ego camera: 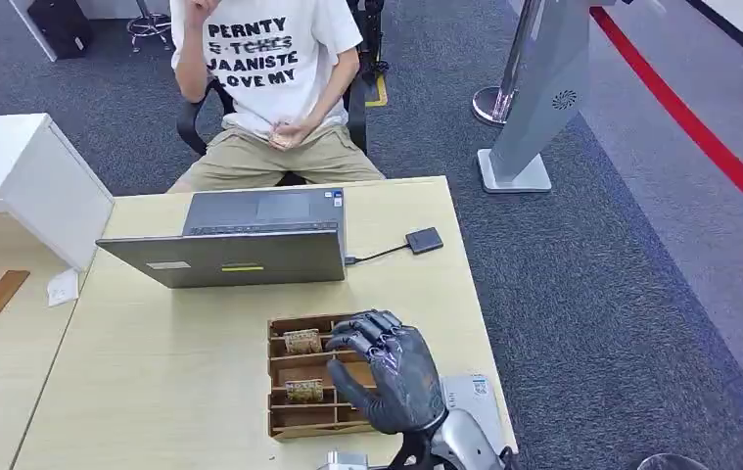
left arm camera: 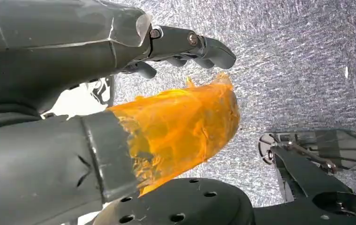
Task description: Pass the card to the sensor for recognition and then transmit it.
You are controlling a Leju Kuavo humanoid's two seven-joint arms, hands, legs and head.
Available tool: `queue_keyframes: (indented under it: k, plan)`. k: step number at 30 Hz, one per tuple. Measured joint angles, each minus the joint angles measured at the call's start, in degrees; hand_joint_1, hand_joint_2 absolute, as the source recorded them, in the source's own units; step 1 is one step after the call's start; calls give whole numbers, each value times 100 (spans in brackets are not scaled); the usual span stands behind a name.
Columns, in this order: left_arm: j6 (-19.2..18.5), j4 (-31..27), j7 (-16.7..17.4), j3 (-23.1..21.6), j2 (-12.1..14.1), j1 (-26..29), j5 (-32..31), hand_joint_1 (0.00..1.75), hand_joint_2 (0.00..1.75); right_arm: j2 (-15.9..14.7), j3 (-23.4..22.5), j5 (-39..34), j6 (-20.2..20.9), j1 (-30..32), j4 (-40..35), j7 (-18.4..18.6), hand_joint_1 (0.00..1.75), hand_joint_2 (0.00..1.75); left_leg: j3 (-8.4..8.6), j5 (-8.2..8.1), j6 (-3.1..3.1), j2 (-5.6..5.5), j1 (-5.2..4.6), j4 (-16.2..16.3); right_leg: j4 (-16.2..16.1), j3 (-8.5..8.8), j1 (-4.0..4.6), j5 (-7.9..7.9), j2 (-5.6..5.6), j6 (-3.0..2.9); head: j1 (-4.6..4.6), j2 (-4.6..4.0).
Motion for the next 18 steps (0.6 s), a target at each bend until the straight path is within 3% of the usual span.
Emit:
queue_keyframes:
  k: [1,2,3,5,13,15,18]
  plan:
    - [0,0,-13,0,2,0,0,0,0,-4,19,19,-13,-2,52,17,99,175,0,0,0,0,0,0,0,0,0,0,0,0,-2,0]
    - [2,0,-20,2,2,0,0,0,0,-7,41,30,-37,-12,104,48,75,175,0,0,0,0,0,0,0,0,0,0,0,0,0,0]
    - [2,0,-24,2,0,0,0,0,0,-9,50,46,-55,-20,144,57,73,175,0,0,0,0,0,0,0,0,0,0,0,0,-2,0]
    - [2,0,-24,2,0,0,0,0,0,-13,57,92,-98,-41,216,100,94,175,0,0,0,0,0,0,0,0,0,0,0,0,0,0]
    - [2,0,-24,2,0,-1,-15,0,0,-15,52,269,-253,-182,485,242,82,175,0,0,0,0,0,0,0,0,0,0,0,0,-2,0]
    - [2,0,-24,2,0,-1,-18,0,0,-15,41,293,-280,-226,533,258,72,175,0,0,0,0,0,0,0,0,0,0,0,0,-2,0]
    - [2,0,-24,2,0,-1,-20,0,0,-15,24,321,-288,-289,616,282,84,175,1,0,0,0,0,0,0,0,0,0,0,0,-2,0]
